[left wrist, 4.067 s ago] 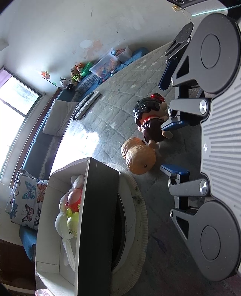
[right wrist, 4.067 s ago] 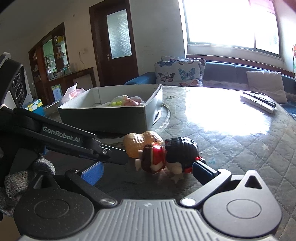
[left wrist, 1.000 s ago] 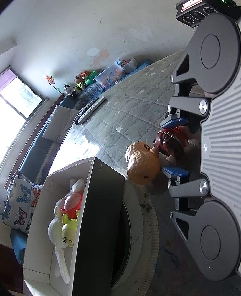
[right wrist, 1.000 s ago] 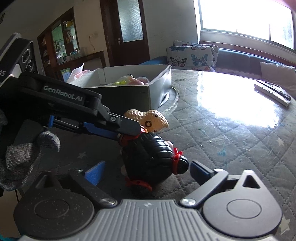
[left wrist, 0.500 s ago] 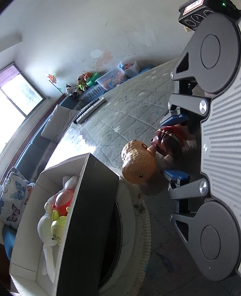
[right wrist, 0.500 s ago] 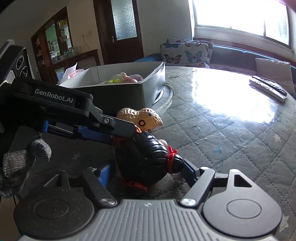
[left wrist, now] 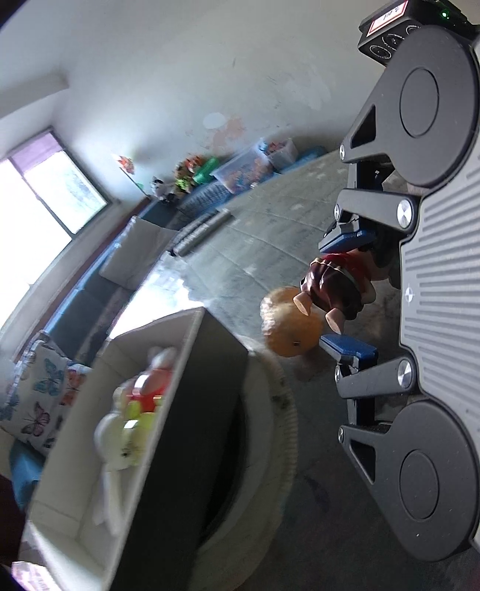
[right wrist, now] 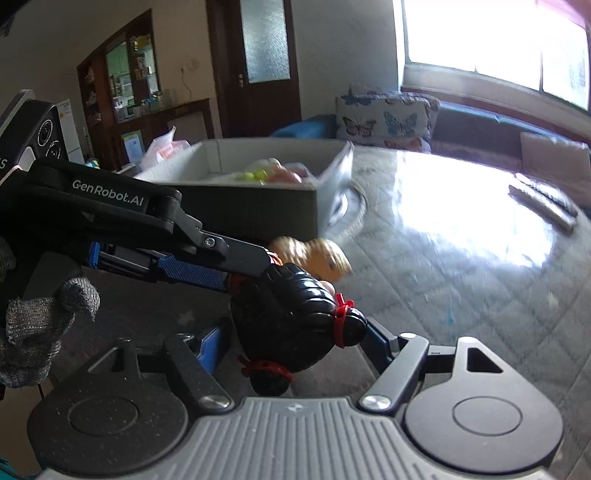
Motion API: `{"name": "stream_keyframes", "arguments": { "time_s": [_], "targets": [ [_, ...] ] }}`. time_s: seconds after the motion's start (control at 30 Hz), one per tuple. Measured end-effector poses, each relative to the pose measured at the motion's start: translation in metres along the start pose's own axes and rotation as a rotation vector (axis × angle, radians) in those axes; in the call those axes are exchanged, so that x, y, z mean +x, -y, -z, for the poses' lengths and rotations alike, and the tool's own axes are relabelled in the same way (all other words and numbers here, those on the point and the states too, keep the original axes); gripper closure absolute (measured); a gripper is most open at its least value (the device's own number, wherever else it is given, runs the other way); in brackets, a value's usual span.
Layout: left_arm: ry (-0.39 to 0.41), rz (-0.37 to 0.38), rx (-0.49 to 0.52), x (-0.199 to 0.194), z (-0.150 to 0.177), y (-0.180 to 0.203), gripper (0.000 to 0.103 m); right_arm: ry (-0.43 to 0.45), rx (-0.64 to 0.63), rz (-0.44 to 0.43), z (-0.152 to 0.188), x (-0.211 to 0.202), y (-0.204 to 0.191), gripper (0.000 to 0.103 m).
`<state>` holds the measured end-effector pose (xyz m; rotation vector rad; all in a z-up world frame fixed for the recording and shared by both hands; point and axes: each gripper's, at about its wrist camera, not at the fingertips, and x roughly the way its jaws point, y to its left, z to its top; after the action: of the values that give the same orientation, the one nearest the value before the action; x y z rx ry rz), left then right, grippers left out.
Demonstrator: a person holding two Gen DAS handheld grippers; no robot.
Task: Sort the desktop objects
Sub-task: 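Lift the doll and carry it over the white box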
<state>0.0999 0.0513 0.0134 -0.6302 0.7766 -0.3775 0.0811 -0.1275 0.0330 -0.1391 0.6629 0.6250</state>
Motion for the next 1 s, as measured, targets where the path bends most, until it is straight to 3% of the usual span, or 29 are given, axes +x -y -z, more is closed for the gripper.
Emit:
{"name": "stream_keyframes", "arguments": {
  "time_s": [0.27, 0.53, 0.77, 1.0],
  "targets": [
    [0.128, 0.005, -0.038, -0.032, -0.037, -0.012, 0.052, 0.061, -0.095, -0.04, -0.054, 0.011, -0.019, 0.026],
    [0.24, -0.033, -0.104, -0.044, -0.095, -0.044, 0.052, 0.083, -0.15, -0.108, -0.123, 0.063, -0.036, 0.026],
    [0.268, -0.074, -0.211, -0.028, -0.143, -0.091, 0.052, 0.039, -0.161, -0.156, -0.168, 0.13, -0.037, 0.026],
    [0.256, -0.098, -0.274, 0.002, -0.163, -0.121, 0.053, -0.025, -0.178, -0.149, -0.18, 0.175, -0.028, 0.026]
  ]
}}
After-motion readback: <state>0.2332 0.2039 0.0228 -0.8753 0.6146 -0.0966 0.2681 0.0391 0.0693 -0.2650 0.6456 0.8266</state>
